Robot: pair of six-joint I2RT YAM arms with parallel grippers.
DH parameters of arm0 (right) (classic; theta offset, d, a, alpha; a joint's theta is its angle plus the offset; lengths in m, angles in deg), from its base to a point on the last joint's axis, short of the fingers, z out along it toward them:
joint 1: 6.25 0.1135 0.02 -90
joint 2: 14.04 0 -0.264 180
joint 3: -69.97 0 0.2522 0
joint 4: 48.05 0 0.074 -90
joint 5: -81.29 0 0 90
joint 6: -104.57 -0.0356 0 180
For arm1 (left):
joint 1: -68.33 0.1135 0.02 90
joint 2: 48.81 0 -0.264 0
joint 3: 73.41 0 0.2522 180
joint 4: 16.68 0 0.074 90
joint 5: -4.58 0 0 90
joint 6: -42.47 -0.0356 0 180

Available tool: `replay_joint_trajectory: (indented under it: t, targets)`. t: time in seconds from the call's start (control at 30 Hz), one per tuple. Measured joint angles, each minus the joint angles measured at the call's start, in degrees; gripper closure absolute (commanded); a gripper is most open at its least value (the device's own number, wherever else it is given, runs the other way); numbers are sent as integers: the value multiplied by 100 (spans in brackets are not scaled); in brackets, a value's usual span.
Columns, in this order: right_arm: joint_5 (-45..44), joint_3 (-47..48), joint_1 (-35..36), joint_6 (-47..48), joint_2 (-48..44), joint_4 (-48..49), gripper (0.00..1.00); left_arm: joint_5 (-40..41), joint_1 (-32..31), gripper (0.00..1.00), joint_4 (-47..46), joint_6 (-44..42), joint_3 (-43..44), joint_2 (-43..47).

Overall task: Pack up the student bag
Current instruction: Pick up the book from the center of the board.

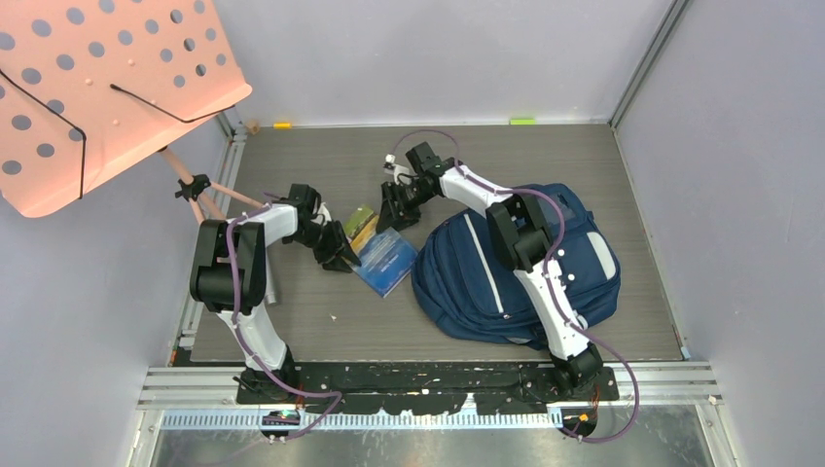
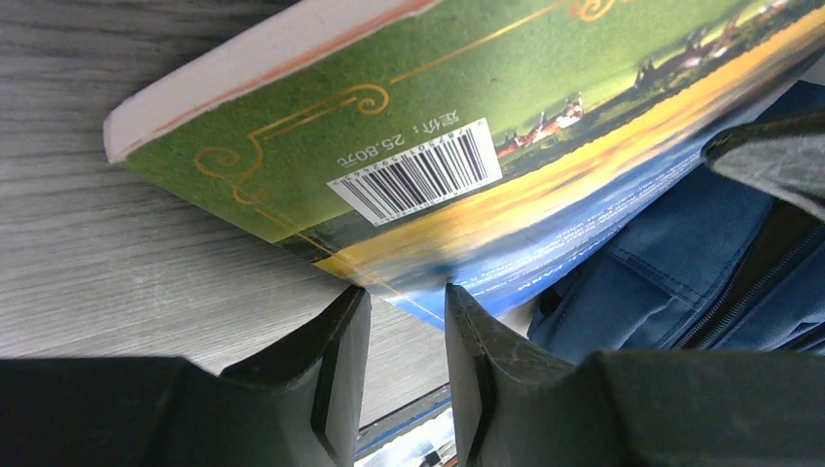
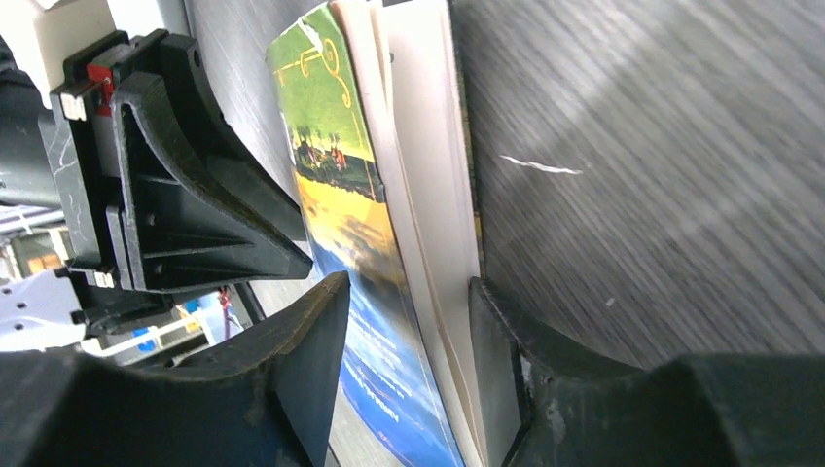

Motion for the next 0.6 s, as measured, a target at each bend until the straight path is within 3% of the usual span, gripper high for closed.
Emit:
replay_joint_trajectory:
  t: [0.1,0.3,0.43,0.6]
  targets:
    - [-13,262,83,343,90,-326,55,4,-2,65,26,0,0,0]
    - [-15,420,136,590,173,-610,97,17,-9,66,173,-17,0,-2]
    - [55,448,142,411,160,-658,99,33,-24,62,282,-22,0,-2]
    - [-103,-70,181,-101,-229,-155,99,129,-68,32,313,-15,74,129]
